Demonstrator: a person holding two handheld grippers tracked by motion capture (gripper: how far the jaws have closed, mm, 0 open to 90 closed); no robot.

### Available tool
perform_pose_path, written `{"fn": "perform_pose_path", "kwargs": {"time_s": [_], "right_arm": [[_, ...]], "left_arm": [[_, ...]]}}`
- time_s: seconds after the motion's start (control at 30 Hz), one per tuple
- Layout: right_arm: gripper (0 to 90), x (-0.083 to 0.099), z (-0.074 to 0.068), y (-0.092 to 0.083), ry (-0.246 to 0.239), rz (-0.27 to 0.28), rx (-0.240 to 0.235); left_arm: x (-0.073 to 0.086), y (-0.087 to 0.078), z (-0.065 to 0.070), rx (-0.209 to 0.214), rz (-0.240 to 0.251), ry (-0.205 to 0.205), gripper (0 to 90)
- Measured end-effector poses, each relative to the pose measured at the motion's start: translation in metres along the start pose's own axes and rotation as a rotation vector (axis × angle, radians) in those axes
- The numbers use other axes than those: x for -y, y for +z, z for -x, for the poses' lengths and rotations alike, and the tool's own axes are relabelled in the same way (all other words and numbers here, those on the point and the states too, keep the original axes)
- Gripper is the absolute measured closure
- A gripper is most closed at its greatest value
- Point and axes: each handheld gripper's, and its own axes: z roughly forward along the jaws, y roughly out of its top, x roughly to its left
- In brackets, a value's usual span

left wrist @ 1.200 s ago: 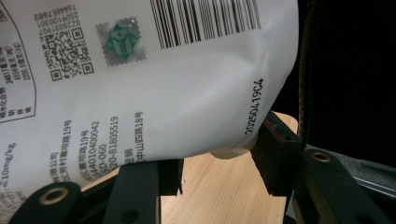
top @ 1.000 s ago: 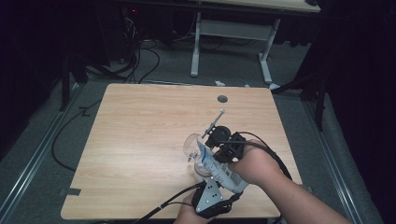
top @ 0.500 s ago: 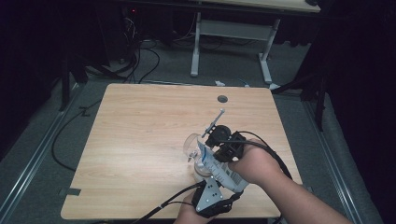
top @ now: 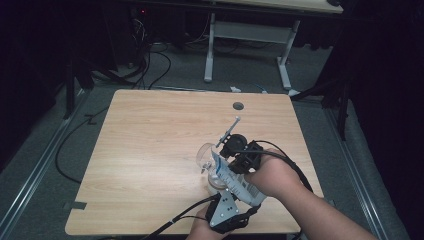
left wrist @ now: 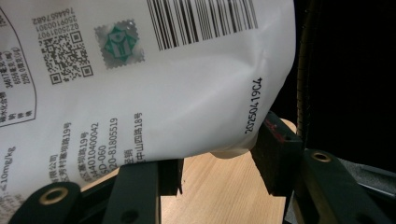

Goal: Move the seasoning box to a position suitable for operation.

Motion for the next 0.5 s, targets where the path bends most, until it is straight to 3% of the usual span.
{"fn": "perform_pose_path", "kwargs": {"time_s": [0.5], "right_arm": [[89.9, -0.0015, -0.0007, -0.0021, -0.003, 0.002, 0.003]], "left_arm": [[-0.0006, -0.0002, 0.0, -0.002, 0.008, 0.001, 56.6]]}}
